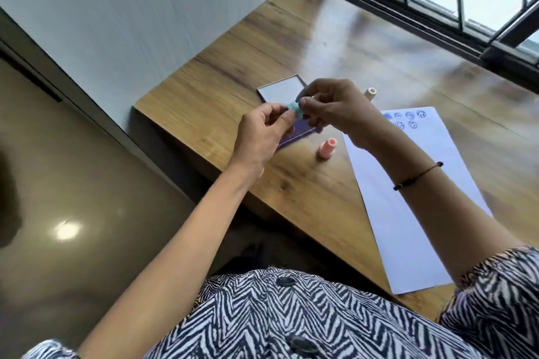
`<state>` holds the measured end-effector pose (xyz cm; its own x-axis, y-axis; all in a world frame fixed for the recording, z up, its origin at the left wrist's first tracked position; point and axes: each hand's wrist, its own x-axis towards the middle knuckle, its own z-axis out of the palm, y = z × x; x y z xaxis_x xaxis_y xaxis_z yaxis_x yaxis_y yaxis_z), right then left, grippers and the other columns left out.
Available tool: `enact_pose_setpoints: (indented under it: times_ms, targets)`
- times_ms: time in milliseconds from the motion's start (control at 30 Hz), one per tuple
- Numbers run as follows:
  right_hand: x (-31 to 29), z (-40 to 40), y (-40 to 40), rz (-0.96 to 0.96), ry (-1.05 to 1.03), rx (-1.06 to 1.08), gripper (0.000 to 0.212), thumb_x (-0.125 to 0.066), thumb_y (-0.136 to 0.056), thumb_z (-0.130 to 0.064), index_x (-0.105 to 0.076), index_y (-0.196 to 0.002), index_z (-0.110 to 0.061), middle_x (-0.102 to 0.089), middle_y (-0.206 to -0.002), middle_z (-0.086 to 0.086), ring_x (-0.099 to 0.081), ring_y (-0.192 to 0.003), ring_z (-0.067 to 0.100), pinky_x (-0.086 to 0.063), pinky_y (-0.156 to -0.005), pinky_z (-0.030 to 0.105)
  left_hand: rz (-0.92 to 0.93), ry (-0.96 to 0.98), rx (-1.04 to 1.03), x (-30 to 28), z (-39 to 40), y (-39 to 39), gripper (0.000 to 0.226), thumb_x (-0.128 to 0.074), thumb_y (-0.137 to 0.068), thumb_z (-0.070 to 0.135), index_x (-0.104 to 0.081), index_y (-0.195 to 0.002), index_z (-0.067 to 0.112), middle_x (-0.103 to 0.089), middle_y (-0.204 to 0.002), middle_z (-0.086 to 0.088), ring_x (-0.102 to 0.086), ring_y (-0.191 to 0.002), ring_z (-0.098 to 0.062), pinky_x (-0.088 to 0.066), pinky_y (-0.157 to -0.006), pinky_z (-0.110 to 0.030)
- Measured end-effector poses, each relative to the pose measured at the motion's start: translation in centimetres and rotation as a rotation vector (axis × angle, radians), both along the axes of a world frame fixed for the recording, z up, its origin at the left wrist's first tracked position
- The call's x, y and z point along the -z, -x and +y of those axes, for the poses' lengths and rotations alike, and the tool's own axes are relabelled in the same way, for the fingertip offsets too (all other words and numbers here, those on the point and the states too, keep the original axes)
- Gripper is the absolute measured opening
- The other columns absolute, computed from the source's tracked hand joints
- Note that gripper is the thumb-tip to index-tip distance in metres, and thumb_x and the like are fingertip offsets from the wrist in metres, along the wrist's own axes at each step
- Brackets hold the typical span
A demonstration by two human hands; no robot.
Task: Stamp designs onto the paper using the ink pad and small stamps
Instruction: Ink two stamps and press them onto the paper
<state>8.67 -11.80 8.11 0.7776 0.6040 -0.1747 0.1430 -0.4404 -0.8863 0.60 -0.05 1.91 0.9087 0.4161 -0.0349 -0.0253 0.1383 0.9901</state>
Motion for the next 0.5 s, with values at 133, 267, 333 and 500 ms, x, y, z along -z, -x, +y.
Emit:
enact_pose_setpoints:
  times_ms: [133, 267, 333, 500]
  targets:
    - [-0.2, 0.7, -0.5, -0.074, 0.001, 0.016, 0.007, -0.057, -0.085, -0.001, -0.064, -0.086, -0.002, -0.057, -0.06, 0.011, -0.052, -0.05, 0.019, -0.046, -0.05, 0.029, -0.009, 0.004, -0.05, 0.2, 0.4, 0.0, 0.006, -0.064, -0.079, 0.017, -0.063, -0.078, 0.023, -0.063, -0.067, 0.001, -0.057, -0.054, -0.004, -0.048, -0.054, -0.016]
    - [-0.1, 0.8, -2.1, -0.273, 0.137, 0.032, 0.008, -0.062, -0.078, -0.005, -0.066, -0.085, -0.003, -0.058, -0.062, 0.01, -0.053, -0.056, 0.022, -0.047, -0.058, 0.031, 0.014, 0.038, -0.172, 1.0, 1.6, 0.4, 0.006, -0.061, -0.083, 0.012, -0.06, -0.081, 0.017, -0.06, -0.068, -0.001, -0.056, -0.053, -0.002, -0.048, -0.054, -0.015]
    - [0.4, 1.2, -1.9, -0.452, 0.324, -0.093, 0.015, -0.063, -0.074, -0.006, -0.068, -0.089, -0.003, -0.063, -0.069, 0.012, -0.056, -0.065, 0.023, -0.04, -0.057, 0.021, 0.032, 0.016, -0.204, 1.5, 1.6, 0.7, 0.003, -0.06, -0.084, 0.012, -0.06, -0.086, 0.014, -0.06, -0.07, -0.001, -0.057, -0.056, -0.002, -0.049, -0.057, -0.014]
    - [2.3, 2.7, -0.8, -0.661, 0.511, -0.271, 0.022, -0.055, -0.076, -0.004, -0.067, -0.094, -0.003, -0.065, -0.101, 0.02, -0.057, -0.093, 0.036, -0.041, -0.071, 0.038, 0.098, -0.044, -0.229, 2.5, 1.0, 1.0, 0.008, -0.063, -0.082, 0.024, -0.06, -0.09, 0.023, -0.065, -0.086, -0.008, -0.059, -0.076, -0.018, -0.053, -0.075, -0.036]
